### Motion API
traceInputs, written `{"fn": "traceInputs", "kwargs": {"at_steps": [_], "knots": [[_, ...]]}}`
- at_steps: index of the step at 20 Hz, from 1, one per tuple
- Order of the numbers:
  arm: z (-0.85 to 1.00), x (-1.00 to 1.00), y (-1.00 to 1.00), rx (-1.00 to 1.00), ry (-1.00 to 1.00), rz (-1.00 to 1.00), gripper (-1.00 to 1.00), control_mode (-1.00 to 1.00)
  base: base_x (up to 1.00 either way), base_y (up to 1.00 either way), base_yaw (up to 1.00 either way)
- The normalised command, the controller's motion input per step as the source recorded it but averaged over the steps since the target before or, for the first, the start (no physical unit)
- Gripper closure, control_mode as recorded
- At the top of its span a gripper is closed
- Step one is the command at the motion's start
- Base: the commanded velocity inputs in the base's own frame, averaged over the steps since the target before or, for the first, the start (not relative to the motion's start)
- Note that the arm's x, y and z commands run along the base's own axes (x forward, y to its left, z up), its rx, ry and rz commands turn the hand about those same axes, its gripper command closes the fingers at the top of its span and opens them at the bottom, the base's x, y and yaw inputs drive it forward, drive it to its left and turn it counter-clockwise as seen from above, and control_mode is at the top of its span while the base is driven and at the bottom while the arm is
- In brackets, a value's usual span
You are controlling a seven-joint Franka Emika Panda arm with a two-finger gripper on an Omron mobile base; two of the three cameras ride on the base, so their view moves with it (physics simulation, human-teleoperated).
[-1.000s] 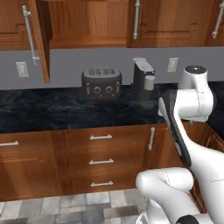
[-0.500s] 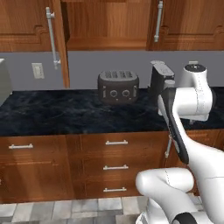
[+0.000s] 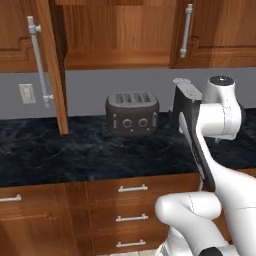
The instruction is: Open the cabinet. Pick the spray and place it next to the sink. Then close the cabinet.
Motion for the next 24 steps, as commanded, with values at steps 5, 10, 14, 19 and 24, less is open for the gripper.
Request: {"fn": "traceInputs", "kwargs": {"at_steps": [5,10,14,19,24], "knots": [[0.0,0.0,0.0,0.0,0.0,0.0,-1.0,1.0,0.24,0.01,-0.23],[0.0,0.0,0.0,0.0,0.0,0.0,-1.0,1.0,0.04,0.38,-0.03],[0.0,0.0,0.0,0.0,0.0,0.0,-1.0,1.0,0.28,0.54,0.0],[0.0,0.0,0.0,0.0,0.0,0.0,-1.0,1.0,0.45,0.44,0.0],[0.0,0.0,0.0,0.0,0.0,0.0,-1.0,1.0,0.54,0.01,0.0]]}}
